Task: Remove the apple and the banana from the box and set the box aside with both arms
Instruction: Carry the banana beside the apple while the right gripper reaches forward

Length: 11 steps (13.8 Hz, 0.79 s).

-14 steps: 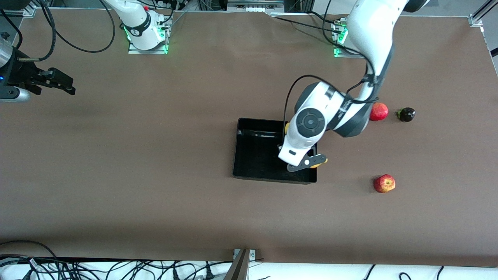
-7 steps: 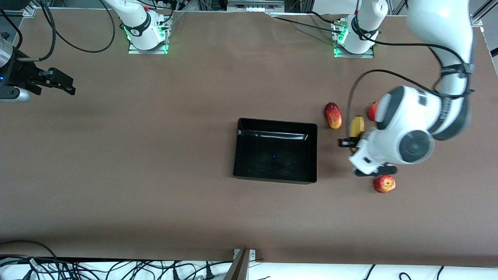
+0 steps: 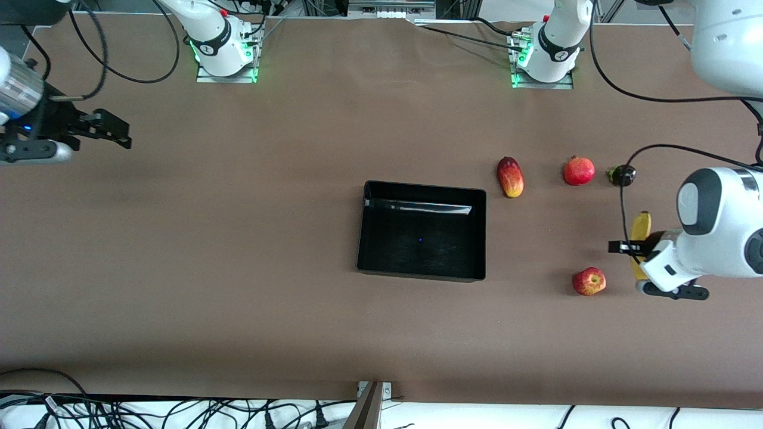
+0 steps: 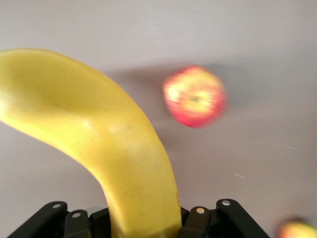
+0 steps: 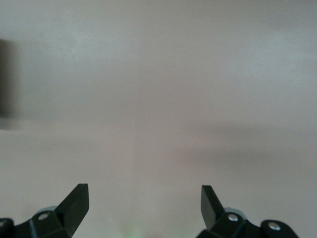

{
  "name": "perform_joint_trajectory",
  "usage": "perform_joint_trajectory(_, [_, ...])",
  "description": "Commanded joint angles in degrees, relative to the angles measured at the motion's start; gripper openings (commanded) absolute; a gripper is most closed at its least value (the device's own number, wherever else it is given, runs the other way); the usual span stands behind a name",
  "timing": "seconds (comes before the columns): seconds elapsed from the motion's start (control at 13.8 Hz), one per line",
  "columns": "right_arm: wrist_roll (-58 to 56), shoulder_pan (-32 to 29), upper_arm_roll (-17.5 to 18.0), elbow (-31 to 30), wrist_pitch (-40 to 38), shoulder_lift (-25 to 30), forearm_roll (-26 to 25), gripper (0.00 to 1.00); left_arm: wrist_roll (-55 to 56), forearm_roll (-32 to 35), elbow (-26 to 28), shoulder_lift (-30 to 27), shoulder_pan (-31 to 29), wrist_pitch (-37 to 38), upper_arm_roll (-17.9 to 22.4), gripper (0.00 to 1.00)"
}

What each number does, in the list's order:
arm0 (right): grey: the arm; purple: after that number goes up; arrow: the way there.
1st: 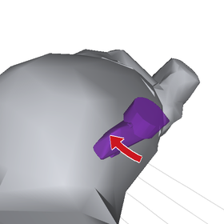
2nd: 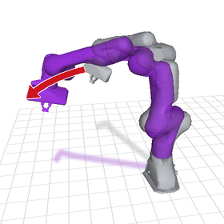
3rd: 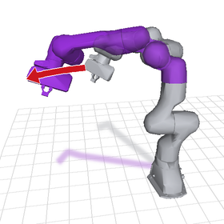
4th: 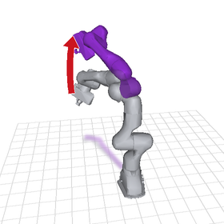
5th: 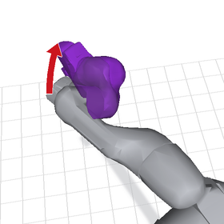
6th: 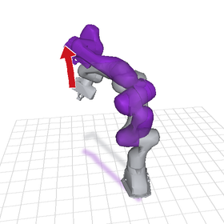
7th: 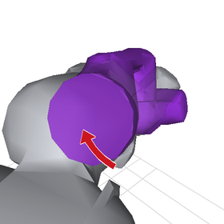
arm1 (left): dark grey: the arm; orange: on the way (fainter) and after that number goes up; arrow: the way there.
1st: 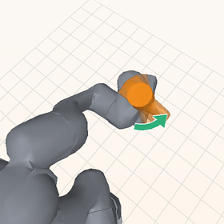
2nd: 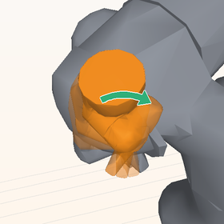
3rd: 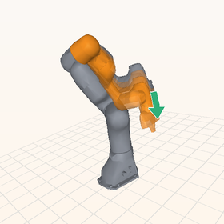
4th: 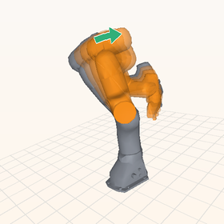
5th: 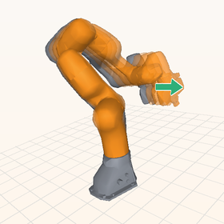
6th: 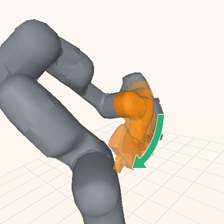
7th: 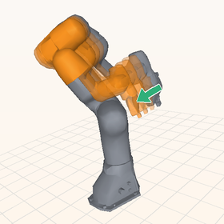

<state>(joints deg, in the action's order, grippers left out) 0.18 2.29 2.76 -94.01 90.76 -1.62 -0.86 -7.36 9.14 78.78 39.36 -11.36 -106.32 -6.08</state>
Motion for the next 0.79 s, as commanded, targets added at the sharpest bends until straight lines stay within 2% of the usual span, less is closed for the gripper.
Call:
perform_joint_trajectory(0.0, [0.69, 1.48, -0.12, 2.51, -0.41, -3.73, 0.24, 1.00, 0.24, 5.26, -0.03, 3.78, -0.59, -6.59, -0.95, 0.00])
perform_joint_trajectory(0.22, [-0.35, 3.95, -0.21, 5.15, 0.03, -6.38, -0.19, 1.00, 4.53, 10.45, 0.58, 6.77, -1.82, -11.52, -0.95, 0.00])
perform_joint_trajectory(0.43, [-0.02, 6.31, -0.12, 4.80, -0.59, -8.13, 0.15, 1.00, 7.17, 10.90, 2.16, 9.06, -2.53, -19.33, -0.95, 0.00])
perform_joint_trajectory(0.65, [1.04, 10.17, -0.12, 5.76, 1.51, -12.26, 0.59, 1.00, 6.75, 10.20, 2.70, 9.16, -2.88, -20.15, -1.21, 0.00])
perform_joint_trajectory(0.72, [4.27, 11.50, -0.12, 5.94, 3.18, -13.58, 2.25, 1.00, 5.44, 10.11, 2.87, 9.16, -2.97, -20.15, -1.56, 0.00])
